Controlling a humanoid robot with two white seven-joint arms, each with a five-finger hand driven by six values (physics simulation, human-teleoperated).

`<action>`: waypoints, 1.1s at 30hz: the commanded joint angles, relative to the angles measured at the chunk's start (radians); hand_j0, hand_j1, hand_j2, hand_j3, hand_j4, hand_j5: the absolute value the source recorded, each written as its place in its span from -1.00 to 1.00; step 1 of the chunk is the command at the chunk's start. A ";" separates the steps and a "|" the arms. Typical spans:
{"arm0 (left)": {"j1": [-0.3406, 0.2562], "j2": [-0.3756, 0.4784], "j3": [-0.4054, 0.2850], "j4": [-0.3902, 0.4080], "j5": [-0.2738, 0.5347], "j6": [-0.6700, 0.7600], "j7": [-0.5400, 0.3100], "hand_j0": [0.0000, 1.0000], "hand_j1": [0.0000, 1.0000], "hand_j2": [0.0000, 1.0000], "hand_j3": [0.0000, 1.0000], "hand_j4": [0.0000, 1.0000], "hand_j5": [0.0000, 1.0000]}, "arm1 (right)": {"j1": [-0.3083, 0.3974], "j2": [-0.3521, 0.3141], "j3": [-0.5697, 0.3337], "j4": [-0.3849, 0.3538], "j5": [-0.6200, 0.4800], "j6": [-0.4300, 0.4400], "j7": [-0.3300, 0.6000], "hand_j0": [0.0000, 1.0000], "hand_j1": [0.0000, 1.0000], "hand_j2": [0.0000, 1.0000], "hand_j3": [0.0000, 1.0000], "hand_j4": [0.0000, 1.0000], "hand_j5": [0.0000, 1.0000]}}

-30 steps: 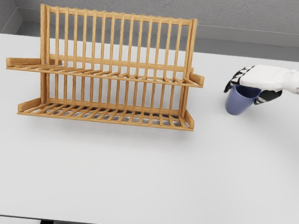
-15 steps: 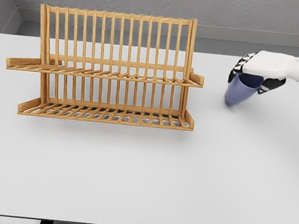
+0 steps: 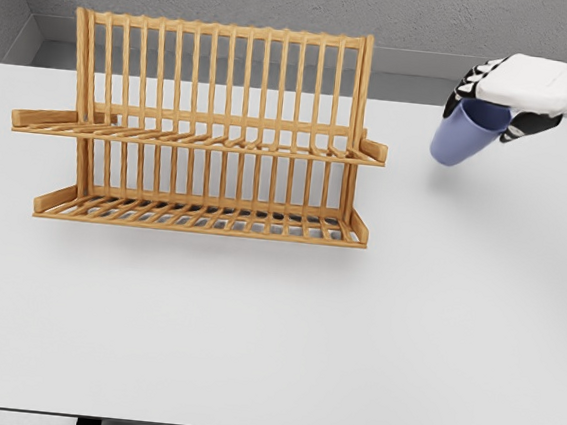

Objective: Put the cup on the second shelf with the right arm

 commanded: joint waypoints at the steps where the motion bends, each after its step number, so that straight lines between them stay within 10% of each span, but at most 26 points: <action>1: 0.000 0.000 0.000 0.000 0.000 0.000 0.000 1.00 1.00 1.00 1.00 1.00 1.00 | 0.000 0.000 -0.023 -0.013 -0.006 0.003 -0.001 0.30 0.30 0.30 0.30 0.30 0.30; 33: 0.000 0.000 0.000 0.000 0.000 0.000 0.000 1.00 1.00 1.00 1.00 1.00 1.00 | 0.011 -0.008 -0.126 -0.389 -0.007 0.003 -0.001 0.30 0.30 0.30 0.30 0.30 0.30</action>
